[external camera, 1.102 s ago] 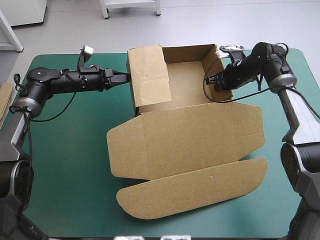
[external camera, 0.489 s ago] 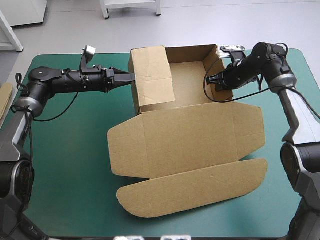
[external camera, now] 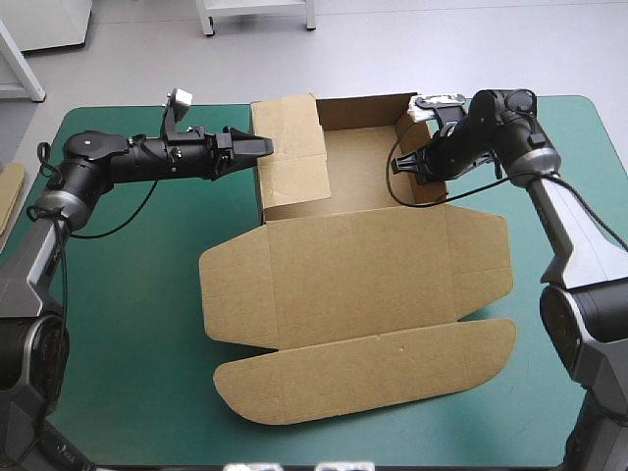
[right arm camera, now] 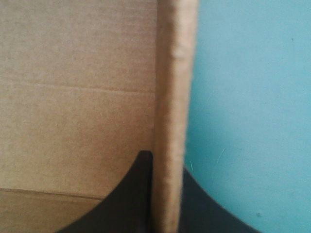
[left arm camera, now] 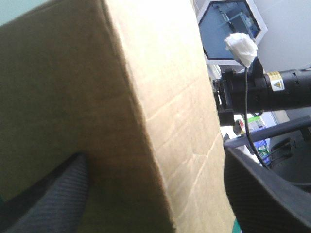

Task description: Fold the box

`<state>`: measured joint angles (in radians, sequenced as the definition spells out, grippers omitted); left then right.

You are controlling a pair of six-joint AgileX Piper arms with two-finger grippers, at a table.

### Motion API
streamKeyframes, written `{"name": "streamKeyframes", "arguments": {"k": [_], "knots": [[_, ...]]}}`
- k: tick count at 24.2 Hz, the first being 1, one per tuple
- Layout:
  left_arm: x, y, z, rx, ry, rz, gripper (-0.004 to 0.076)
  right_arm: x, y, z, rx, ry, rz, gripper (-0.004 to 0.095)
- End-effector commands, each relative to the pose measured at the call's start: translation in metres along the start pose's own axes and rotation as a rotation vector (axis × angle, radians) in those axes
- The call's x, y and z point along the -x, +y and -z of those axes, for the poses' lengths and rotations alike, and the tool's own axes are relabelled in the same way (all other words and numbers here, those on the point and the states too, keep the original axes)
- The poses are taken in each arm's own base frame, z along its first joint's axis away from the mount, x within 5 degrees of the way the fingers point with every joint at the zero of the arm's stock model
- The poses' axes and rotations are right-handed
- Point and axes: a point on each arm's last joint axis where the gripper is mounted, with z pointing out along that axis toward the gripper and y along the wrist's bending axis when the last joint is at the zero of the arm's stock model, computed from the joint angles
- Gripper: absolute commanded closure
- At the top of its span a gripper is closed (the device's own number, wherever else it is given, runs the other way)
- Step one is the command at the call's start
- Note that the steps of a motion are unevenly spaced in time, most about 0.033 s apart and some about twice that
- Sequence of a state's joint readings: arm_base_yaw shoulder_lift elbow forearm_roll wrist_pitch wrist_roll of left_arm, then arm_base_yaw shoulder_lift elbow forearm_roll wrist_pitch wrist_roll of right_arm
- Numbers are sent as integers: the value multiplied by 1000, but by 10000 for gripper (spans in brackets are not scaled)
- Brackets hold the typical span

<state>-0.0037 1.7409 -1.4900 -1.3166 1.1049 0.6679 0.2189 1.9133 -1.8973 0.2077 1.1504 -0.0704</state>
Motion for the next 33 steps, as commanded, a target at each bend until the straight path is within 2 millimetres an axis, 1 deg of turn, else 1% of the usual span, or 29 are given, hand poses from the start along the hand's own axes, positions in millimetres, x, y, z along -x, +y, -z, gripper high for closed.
{"name": "streamKeyframes", "arguments": {"k": [1, 2, 3, 4, 5, 6, 7, 8, 9, 12, 13, 17, 18, 20, 22, 24, 27, 28, 33], "knots": [[10, -29, 11, -34, -65, -37, 203, 6, 21, 31, 18, -107, 28, 907], [9, -28, 10, 27, -30, -54, 234, 6, 27, 30, 8, -106, 37, 907], [9, -28, 9, 59, -20, -67, 241, 6, 30, 29, 7, -108, 40, 906], [11, -32, 7, 131, -4, -110, 241, 6, 36, 28, 7, -111, 44, 907], [13, -34, 6, 155, -4, -128, 241, 6, 38, 28, 10, -114, 34, 906], [17, -40, 4, 211, -11, -160, 241, 5, 42, 28, 16, -114, 36, 907], [18, -43, 3, 234, -10, -173, 241, 5, 44, 28, 18, -115, 36, 907], [20, -48, 1, 304, -7, -202, 241, 6, 44, 28, 19, -118, 30, 907], [21, -49, 0, 368, -2, -223, 241, 7, 44, 30, 20, -122, 19, 907], [19, -51, -7, 459, -1, -233, 241, 9, 48, 36, 14, -140, 15, 906], [17, -52, -9, 496, 0, -237, 241, 9, 53, 37, -15, -147, 27, 906], [15, -53, -12, 592, 17, -247, 241, 8, 64, 37, -76, -156, 74, 906], [14, -50, -13, 617, 27, -228, 241, 8, 67, 37, -73, -158, 73, 906], [12, -47, -14, 628, 41, -201, 241, 8, 67, 37, -68, -159, 62, 906], [10, -44, -16, 641, 64, -188, 260, 8, 67, 37, -68, -154, 62, 906], [9, -44, -17, 648, 67, -176, 312, 6, 67, 37, -72, -141, 62, 907], [9, -45, -16, 648, 79, -173, 421, 6, 66, 37, -81, -135, 65, 907], [8, -45, -16, 649, 88, -170, 433, 6, 66, 37, -81, -135, 65, 907], [5, -40, -14, 689, 135, -173, 433, 6, 67, 37, -72, -132, 59, 906]]}}
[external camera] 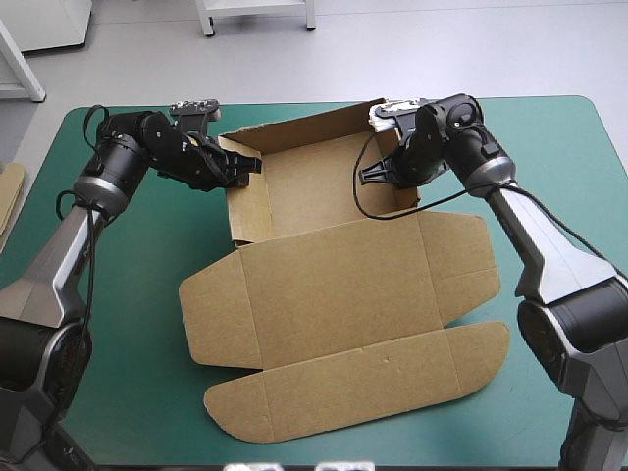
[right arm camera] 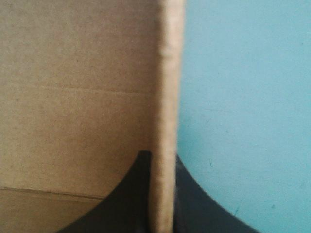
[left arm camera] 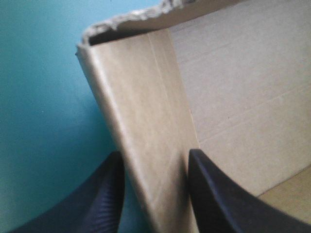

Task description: Fold the box

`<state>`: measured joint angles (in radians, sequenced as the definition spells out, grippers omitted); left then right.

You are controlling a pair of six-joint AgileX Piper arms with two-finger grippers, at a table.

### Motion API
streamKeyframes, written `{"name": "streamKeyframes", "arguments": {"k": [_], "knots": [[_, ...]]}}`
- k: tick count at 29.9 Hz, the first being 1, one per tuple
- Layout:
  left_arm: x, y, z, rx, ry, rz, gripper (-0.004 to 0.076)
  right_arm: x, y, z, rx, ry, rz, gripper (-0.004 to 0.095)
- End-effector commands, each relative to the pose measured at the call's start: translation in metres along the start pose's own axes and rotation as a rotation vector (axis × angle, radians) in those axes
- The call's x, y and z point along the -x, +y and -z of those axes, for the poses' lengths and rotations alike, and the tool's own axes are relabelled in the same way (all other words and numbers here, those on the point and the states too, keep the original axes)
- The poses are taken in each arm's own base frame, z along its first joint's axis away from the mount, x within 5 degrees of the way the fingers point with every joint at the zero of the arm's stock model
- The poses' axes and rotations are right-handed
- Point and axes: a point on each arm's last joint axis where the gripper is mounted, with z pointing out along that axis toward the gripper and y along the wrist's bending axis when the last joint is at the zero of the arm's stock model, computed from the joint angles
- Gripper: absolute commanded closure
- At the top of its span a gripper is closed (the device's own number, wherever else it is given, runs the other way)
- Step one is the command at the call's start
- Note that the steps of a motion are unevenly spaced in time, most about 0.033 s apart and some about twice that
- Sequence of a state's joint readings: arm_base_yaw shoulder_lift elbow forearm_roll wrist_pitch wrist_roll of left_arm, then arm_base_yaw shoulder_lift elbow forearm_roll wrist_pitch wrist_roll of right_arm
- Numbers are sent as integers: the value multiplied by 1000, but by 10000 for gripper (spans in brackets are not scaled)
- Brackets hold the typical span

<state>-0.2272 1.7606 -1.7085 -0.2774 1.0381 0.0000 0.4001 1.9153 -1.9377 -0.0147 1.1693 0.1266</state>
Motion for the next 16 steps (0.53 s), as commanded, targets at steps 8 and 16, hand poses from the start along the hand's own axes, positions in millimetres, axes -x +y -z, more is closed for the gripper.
{"name": "streamKeyframes", "arguments": {"k": [8, 16], "knots": [[6, -14, 27, -49, -80, 36, 433, 8, 3, 38, 39, -125, -4, 906], [7, -26, 25, -85, -110, 25, 722, 7, 2, 38, 29, -115, -4, 906]]}}
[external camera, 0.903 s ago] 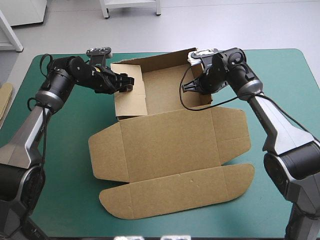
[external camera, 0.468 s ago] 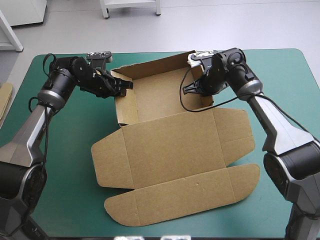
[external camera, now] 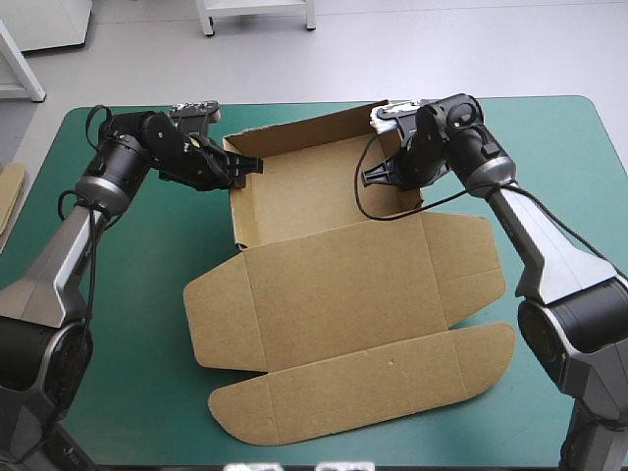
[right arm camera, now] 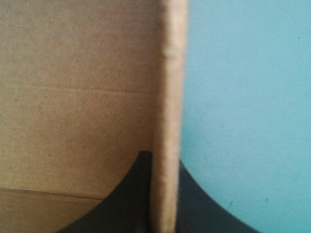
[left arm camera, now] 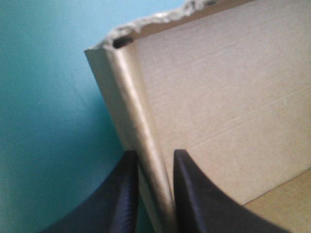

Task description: Fold the box

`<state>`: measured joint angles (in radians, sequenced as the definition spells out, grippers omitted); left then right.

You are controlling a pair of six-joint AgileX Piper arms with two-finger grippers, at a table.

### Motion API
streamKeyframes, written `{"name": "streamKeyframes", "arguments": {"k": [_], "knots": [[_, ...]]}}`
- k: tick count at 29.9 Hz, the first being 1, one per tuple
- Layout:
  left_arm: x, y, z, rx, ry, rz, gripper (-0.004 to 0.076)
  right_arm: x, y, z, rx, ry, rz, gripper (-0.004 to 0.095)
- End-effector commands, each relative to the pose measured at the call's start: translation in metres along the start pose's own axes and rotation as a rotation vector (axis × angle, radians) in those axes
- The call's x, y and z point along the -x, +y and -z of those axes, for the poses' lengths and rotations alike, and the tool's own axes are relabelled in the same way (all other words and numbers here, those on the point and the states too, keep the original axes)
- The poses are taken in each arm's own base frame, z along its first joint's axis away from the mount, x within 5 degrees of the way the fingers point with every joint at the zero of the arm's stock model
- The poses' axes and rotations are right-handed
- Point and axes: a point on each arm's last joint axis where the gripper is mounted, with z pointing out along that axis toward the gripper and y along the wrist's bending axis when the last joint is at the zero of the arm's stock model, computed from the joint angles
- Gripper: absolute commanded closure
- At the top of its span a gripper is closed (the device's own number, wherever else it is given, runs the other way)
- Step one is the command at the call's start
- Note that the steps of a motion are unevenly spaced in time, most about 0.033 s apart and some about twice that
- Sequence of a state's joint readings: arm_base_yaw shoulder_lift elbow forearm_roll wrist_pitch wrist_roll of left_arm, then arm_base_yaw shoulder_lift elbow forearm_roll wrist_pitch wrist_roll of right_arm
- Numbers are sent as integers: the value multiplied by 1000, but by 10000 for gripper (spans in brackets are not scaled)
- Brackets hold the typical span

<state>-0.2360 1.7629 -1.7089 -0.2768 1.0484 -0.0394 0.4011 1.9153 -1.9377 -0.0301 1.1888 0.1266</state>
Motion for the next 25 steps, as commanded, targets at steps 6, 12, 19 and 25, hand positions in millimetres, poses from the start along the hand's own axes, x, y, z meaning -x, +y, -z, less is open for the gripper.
{"name": "streamKeyframes", "arguments": {"k": [6, 12, 19, 25], "knots": [[9, -34, 25, -85, -162, -43, 732, 7, 3, 37, 43, -114, -16, 906], [10, -29, 25, -32, -174, -46, 732, 5, 1, 37, 27, -92, -25, 906], [26, -31, 35, 3, -179, -85, 732, -1, 14, 25, -17, -16, 26, 906], [35, -27, 20, 62, -98, -110, 732, -2, 20, 21, -3, -6, 30, 906]]}}
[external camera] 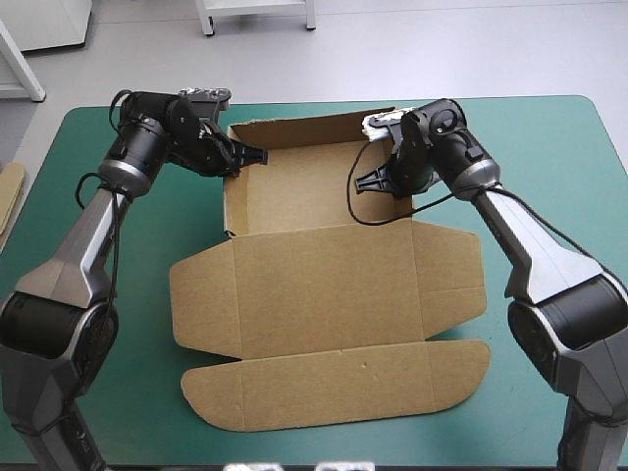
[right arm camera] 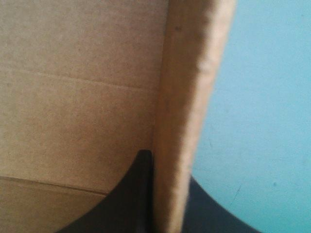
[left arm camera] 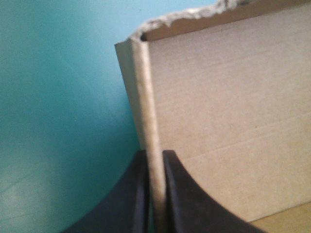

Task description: Fold the box

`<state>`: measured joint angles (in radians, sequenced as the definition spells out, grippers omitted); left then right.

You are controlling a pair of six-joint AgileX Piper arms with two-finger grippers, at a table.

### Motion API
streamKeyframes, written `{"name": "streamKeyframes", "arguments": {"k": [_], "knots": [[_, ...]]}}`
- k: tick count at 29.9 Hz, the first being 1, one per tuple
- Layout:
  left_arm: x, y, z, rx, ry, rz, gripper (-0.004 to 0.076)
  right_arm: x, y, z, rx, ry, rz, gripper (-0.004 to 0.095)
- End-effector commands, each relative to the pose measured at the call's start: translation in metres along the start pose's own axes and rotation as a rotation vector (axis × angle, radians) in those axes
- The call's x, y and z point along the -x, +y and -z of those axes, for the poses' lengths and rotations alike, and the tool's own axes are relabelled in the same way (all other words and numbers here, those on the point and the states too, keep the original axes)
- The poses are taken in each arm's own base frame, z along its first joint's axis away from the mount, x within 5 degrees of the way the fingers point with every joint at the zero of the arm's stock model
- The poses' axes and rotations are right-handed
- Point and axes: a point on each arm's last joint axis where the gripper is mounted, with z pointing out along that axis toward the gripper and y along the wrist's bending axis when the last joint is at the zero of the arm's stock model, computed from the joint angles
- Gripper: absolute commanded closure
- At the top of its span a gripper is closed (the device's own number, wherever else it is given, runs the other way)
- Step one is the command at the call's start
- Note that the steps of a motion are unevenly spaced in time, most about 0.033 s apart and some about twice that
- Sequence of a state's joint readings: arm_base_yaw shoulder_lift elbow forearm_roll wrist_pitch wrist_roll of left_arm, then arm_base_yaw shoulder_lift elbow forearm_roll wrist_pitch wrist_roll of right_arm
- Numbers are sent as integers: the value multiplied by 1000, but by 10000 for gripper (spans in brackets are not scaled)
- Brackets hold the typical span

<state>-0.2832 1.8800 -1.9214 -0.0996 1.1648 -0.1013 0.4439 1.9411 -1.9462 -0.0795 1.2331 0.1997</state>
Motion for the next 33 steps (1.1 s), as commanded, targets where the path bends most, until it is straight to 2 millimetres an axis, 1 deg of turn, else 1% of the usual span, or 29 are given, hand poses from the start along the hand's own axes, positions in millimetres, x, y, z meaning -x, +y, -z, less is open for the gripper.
{"name": "streamKeyframes", "arguments": {"k": [1, 4, 9, 13, 21, 31, 33], "knots": [[13, -14, 30, -63, -126, -29, 732, 1, 6, 29, 36, -57, 43, 906], [15, -13, 23, -59, -108, -31, 732, 1, 6, 24, 34, -46, 43, 906], [13, -9, 4, -21, -41, -40, 732, 1, 10, 6, 48, -5, 37, 907], [14, -8, -5, -20, -37, -38, 732, 1, 11, -5, 44, 20, 40, 906], [12, -6, -33, -16, 21, -36, 732, 0, 12, -27, 36, 69, 45, 906], [11, -3, -62, -10, 66, -37, 732, -1, 13, -57, 14, 118, 52, 907], [11, -3, -64, -12, 73, -35, 732, -1, 13, -61, 14, 120, 53, 907]]}}
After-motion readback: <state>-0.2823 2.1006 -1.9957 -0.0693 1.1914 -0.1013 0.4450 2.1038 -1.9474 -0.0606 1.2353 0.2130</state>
